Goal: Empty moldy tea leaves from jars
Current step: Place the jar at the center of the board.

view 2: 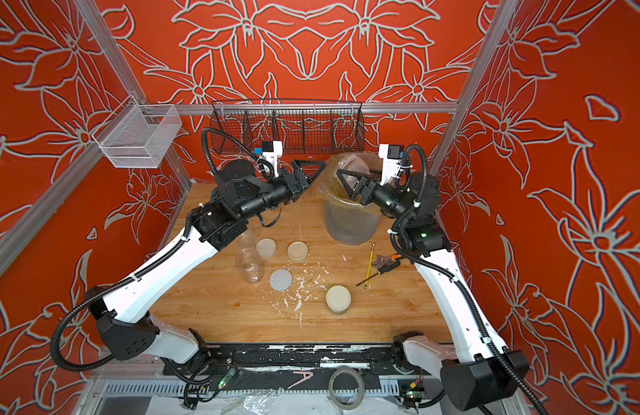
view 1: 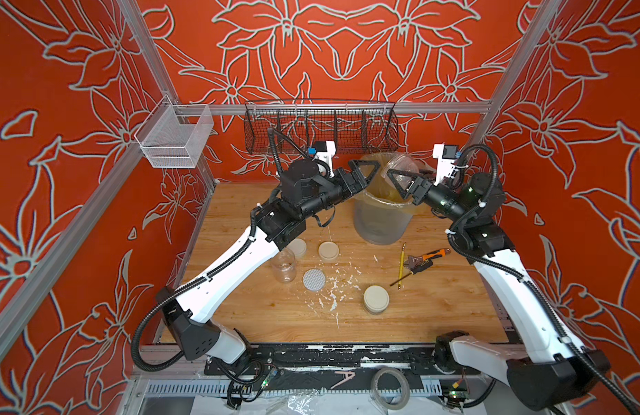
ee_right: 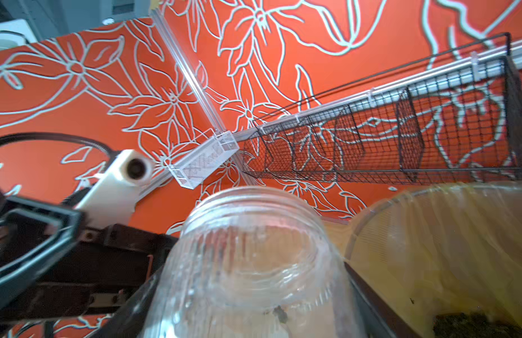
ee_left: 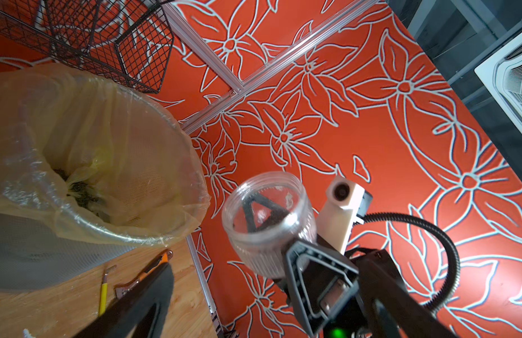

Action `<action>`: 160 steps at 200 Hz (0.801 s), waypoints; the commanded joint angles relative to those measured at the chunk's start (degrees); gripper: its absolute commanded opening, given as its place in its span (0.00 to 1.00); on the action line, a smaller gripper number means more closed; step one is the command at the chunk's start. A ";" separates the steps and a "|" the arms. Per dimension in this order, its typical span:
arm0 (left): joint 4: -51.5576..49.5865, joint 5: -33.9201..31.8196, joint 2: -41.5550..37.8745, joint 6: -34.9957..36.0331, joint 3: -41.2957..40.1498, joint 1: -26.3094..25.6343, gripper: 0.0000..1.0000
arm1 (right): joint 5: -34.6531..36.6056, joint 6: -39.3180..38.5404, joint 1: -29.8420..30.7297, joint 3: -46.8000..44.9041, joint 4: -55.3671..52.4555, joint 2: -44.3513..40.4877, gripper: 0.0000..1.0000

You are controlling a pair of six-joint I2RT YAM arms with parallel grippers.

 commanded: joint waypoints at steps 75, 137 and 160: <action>11.24 13.53 6.36 -6.01 4.71 0.26 0.98 | -10.41 3.42 1.99 -1.11 12.14 -0.70 0.00; 10.39 13.41 7.64 -7.59 5.38 0.26 1.00 | -12.33 0.07 4.41 -0.86 10.23 0.09 0.00; 9.66 13.69 7.59 -7.57 5.56 0.26 0.92 | -12.27 -2.44 5.21 -0.86 7.98 0.00 0.00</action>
